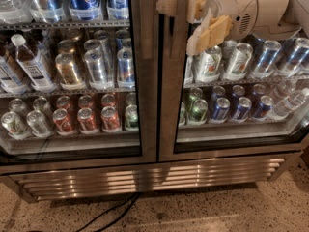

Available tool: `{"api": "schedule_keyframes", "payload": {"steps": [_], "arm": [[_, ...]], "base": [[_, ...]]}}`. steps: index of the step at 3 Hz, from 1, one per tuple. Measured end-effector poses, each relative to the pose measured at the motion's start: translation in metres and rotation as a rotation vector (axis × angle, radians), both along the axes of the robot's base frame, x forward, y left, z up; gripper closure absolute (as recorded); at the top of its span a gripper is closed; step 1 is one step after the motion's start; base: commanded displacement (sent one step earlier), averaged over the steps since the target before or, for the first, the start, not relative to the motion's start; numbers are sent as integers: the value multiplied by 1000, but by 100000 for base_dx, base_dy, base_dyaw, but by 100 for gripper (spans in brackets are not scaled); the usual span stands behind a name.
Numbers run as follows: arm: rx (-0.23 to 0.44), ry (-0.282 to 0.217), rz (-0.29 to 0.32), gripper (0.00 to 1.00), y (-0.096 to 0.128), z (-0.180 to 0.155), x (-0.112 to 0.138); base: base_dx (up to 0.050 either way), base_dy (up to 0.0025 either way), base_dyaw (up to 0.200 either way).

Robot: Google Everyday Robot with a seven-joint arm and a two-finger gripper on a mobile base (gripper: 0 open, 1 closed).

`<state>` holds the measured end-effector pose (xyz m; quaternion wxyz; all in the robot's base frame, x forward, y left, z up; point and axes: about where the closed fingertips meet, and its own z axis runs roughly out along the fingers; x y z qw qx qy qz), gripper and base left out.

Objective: Open right fridge door

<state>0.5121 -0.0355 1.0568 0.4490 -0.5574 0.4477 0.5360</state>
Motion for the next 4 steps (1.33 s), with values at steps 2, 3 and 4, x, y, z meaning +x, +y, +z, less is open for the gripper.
{"api": "schedule_keyframes", "payload": {"steps": [2,3,4], "arm": [[0,0,0,42,0,0,0],[0,0,0,65,0,0,0],[0,0,0,88,0,0,0]], "base": [[0,0,0],[0,0,0],[0,0,0]]}}
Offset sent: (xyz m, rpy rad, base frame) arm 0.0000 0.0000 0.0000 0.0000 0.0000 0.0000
